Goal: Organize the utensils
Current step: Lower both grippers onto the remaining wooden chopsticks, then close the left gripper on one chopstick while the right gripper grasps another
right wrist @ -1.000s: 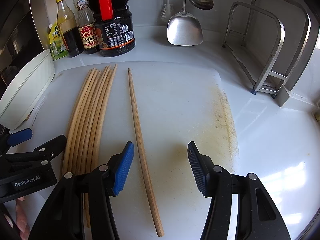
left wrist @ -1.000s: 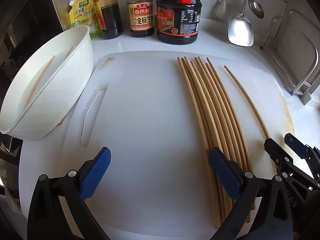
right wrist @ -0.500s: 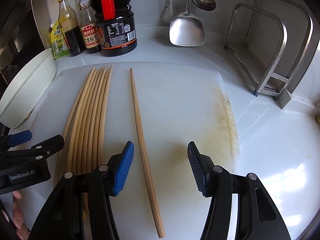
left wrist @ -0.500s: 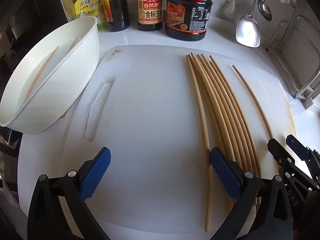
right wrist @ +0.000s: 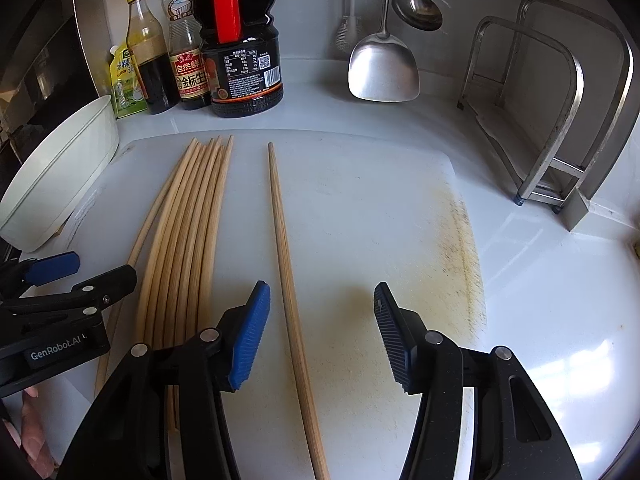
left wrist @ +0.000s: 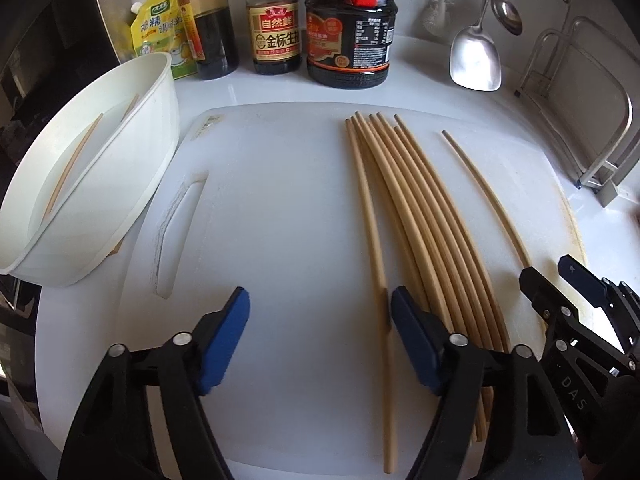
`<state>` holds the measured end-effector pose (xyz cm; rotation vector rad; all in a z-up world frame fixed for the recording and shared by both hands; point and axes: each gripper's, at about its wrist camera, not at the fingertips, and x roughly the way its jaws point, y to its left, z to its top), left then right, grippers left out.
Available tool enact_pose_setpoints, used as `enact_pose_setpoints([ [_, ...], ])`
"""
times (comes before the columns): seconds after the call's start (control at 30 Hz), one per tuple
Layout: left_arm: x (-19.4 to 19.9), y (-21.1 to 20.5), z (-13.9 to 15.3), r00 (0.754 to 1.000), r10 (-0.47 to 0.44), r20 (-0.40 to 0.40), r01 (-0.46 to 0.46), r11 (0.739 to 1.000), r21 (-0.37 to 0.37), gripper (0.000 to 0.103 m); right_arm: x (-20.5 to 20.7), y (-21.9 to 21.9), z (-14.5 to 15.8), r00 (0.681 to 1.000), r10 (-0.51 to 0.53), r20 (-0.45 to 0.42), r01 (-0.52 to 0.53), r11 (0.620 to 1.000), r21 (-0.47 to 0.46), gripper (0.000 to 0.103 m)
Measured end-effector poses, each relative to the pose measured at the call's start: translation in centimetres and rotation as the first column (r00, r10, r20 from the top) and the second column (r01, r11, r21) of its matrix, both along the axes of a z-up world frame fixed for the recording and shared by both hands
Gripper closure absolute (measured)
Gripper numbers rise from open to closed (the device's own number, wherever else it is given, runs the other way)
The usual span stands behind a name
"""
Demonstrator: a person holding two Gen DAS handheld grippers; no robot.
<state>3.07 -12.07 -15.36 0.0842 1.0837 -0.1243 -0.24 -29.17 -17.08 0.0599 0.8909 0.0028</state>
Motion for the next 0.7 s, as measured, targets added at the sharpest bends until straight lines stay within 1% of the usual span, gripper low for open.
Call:
enact_pose_setpoints([
  [0.07, -0.1, -0.2, 0.2, 1.000, -0.011, 0.004, 0.011, 1.000, -0.005, 0.055, 0.0, 0.3, 0.1, 1.000, 0.020, -0.001, -0.020, 1.000, -0.004, 0.073],
  [0.1, -0.2, -0.3, 0.3, 1.000, -0.014, 0.006, 0.014, 1.000, -0.008, 0.059, 0.0, 0.5, 0.2, 1.000, 0.027, -0.003, -0.027, 1.000, -0.006, 0.076],
  [0.13, -0.2, -0.3, 0.3, 1.000, -0.015, 0.007, 0.016, 1.000, -0.010, 0.068, 0.0, 0.6, 0.2, 1.000, 0.031, -0.005, -0.031, 0.999, -0.007, 0.081],
  [0.17, -0.2, -0.2, 0.4, 1.000, -0.015, 0.007, 0.016, 1.000, -0.012, 0.075, 0.1, 0.6, 0.2, 0.999, 0.032, -0.007, -0.032, 0.999, -0.006, 0.088],
  [0.2, -0.2, -0.1, 0.4, 1.000, -0.018, 0.006, 0.018, 1.000, -0.017, 0.079, 0.1, 0.6, 0.3, 0.999, 0.032, -0.010, -0.032, 0.999, -0.003, 0.092],
  [0.23, -0.2, 0.0, 0.4, 1.000, -0.020, 0.005, 0.020, 1.000, -0.018, 0.089, 0.1, 0.5, 0.3, 0.999, 0.030, -0.013, -0.030, 1.000, -0.001, 0.096],
  [0.27, -0.2, 0.1, 0.4, 1.000, -0.022, 0.002, 0.022, 1.000, -0.022, 0.095, 0.1, 0.5, 0.3, 1.000, 0.027, -0.015, -0.026, 1.000, 0.004, 0.097],
  [0.4, -0.1, 0.7, 0.5, 1.000, -0.022, -0.017, 0.021, 0.998, -0.053, 0.096, -0.1, 0.0, 0.6, 1.000, 0.004, -0.017, -0.003, 0.999, 0.053, 0.097],
  [0.5, -0.3, 1.3, 1.0, 1.000, -0.024, -0.017, 0.023, 0.998, -0.065, 0.096, -0.5, -0.1, 1.5, 1.000, -0.010, -0.002, 0.011, 0.997, 0.071, 0.097],
  [0.6, -0.3, 2.5, 2.3, 1.000, -0.021, -0.006, 0.021, 0.996, -0.086, 0.096, -0.9, 0.1, 2.9, 1.000, -0.019, 0.012, 0.018, 0.996, 0.090, 0.097],
  [0.7, -0.2, 4.1, 4.1, 1.000, -0.015, 0.023, 0.017, 0.994, -0.104, 0.096, -1.0, 1.0, 4.7, 0.999, -0.016, 0.032, 0.012, 0.995, 0.099, 0.097],
])
